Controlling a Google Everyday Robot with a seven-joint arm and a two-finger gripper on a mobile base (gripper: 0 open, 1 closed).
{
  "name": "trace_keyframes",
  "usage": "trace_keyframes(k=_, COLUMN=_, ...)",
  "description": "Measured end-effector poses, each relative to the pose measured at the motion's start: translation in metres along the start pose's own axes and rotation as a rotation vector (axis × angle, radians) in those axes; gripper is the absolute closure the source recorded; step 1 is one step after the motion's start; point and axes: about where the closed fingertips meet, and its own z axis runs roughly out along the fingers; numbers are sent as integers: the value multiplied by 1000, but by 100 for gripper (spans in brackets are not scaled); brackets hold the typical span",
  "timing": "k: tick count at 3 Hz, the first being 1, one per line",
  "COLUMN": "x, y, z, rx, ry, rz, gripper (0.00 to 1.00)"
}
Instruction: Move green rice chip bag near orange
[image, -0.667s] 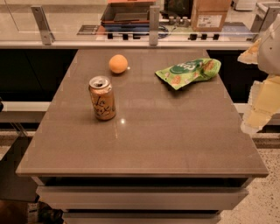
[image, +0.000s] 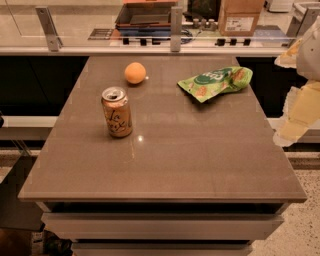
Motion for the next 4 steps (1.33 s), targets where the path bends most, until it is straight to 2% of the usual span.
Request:
trace_keyframes(k=1, x=1, y=-28, z=1, rx=57, ry=-65, rz=72, gripper=0)
trace_keyframes(k=2, x=8, y=-58, z=15, rx=87, ry=-161, rz=150, gripper=0)
trace_keyframes(k=3, x=13, y=-88, z=34, rx=93, ry=-293, rz=219, gripper=0)
trace_keyframes(k=4, x=13, y=-109, z=55, rx=82, ry=-396, rz=260, gripper=0)
